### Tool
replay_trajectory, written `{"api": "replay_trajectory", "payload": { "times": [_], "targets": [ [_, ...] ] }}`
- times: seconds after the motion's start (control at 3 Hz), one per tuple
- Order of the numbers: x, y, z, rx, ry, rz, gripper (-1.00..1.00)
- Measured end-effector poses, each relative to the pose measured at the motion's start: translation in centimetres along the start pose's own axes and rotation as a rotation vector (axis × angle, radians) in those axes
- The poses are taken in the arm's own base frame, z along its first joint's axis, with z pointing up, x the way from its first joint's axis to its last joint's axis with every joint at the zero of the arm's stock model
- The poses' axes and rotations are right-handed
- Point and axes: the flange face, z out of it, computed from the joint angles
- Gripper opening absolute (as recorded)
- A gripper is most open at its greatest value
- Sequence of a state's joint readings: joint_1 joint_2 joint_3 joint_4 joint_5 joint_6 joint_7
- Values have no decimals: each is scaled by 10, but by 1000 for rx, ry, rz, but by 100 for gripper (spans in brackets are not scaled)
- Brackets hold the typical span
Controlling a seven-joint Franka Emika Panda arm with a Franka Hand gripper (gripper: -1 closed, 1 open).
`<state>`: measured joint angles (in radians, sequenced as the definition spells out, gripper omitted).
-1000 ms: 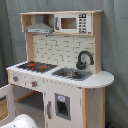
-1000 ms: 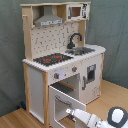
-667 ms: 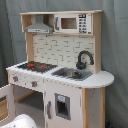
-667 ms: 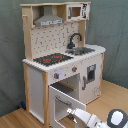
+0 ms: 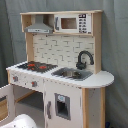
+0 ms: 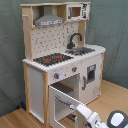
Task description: Play with the kitchen
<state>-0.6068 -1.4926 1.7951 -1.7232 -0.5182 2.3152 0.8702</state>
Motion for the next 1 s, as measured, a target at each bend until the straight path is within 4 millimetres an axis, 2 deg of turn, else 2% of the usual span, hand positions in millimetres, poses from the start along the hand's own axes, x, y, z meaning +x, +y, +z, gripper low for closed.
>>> {"api": "replay_trajectory", "payload": {
  "times": [0.33, 0.67, 1.0],
  "targets": [
    [-11, -5, -2, -30, -49, 62, 100],
    [-33, -22, -6, -46, -115, 93, 100],
    [-65, -32, -8, -62, -186, 114, 100]
  ]
}}
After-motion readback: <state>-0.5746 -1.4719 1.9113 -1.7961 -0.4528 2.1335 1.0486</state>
